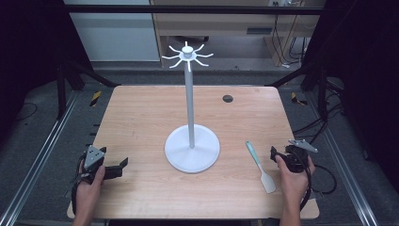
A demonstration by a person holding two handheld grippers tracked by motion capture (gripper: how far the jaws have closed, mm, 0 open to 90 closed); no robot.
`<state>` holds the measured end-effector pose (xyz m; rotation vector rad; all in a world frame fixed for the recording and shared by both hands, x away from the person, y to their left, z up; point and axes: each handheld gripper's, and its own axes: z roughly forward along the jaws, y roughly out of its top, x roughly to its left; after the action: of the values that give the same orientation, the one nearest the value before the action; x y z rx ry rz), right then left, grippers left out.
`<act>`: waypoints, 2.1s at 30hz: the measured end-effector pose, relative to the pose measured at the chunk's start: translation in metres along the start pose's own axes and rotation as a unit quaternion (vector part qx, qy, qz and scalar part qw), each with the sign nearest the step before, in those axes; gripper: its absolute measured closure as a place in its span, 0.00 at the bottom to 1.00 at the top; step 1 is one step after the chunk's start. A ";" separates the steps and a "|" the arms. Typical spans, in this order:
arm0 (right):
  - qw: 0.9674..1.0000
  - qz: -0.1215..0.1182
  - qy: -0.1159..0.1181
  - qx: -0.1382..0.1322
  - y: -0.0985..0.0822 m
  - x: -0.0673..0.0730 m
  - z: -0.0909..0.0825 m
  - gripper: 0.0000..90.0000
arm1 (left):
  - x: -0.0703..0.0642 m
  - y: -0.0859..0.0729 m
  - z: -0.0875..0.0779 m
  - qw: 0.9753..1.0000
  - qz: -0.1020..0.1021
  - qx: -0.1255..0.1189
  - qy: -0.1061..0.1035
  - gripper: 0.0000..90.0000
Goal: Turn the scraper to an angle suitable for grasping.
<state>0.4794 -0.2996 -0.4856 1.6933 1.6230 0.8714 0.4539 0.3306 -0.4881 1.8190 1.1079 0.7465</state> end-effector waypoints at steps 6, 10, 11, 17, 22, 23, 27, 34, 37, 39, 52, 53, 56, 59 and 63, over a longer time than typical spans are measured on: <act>1.000 -0.011 0.007 -0.001 0.003 0.008 -0.002 0.38 | 0.000 0.000 -0.001 1.000 0.001 -0.003 0.000 0.02; 0.999 -0.033 0.018 0.011 0.007 0.020 -0.001 0.49 | 0.001 0.000 -0.002 1.000 0.003 -0.004 0.006 0.02; 0.999 -0.037 0.018 0.014 0.008 0.022 -0.001 0.54 | 0.001 -0.001 -0.002 1.000 0.003 -0.004 0.007 0.02; 0.998 -0.060 0.020 0.000 0.026 0.034 -0.003 0.77 | 0.005 -0.002 -0.005 1.000 -0.003 -0.004 0.017 0.02; 0.995 -0.092 0.026 0.040 0.035 0.042 0.007 0.89 | 0.006 -0.002 -0.007 1.000 -0.009 -0.008 0.024 0.03; 0.993 -0.105 0.031 0.045 0.036 0.043 0.009 0.90 | 0.006 -0.002 -0.007 1.000 -0.009 -0.008 0.024 0.03; 0.988 -0.123 0.057 0.071 0.038 0.052 0.015 0.95 | 0.006 -0.002 -0.006 1.000 -0.009 -0.007 0.022 0.03; 0.983 -0.128 0.078 0.108 0.037 0.059 0.026 0.98 | 0.006 -0.002 -0.005 1.000 -0.010 -0.008 0.017 0.03; 0.982 -0.120 0.086 0.115 0.038 0.058 0.028 0.99 | 0.004 -0.001 -0.004 1.000 -0.006 -0.006 0.016 0.03; 0.981 -0.122 0.090 0.121 0.038 0.059 0.030 0.99 | 0.004 -0.001 -0.004 1.000 -0.005 -0.006 0.016 0.03; 0.977 -0.124 0.096 0.146 0.035 0.065 0.040 1.00 | 0.004 -0.001 -0.004 1.000 -0.005 -0.005 0.015 0.03; 0.977 -0.124 0.096 0.147 0.035 0.065 0.041 1.00 | 0.004 -0.001 -0.004 1.000 -0.005 -0.005 0.014 0.03; 0.976 -0.123 0.095 0.151 0.034 0.066 0.043 1.00 | 0.004 -0.001 -0.004 1.000 -0.005 -0.006 0.014 0.03; 0.976 -0.121 0.096 0.157 0.033 0.066 0.045 1.00 | 0.004 -0.001 -0.004 1.000 -0.005 -0.006 0.014 0.03; 0.975 -0.125 0.094 0.159 0.032 0.068 0.046 1.00 | 0.003 -0.001 -0.004 1.000 -0.004 -0.005 0.014 0.03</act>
<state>0.5371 -0.2334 -0.4835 1.5976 2.1471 0.6914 0.4514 0.3350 -0.4874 1.8002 1.1262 0.7737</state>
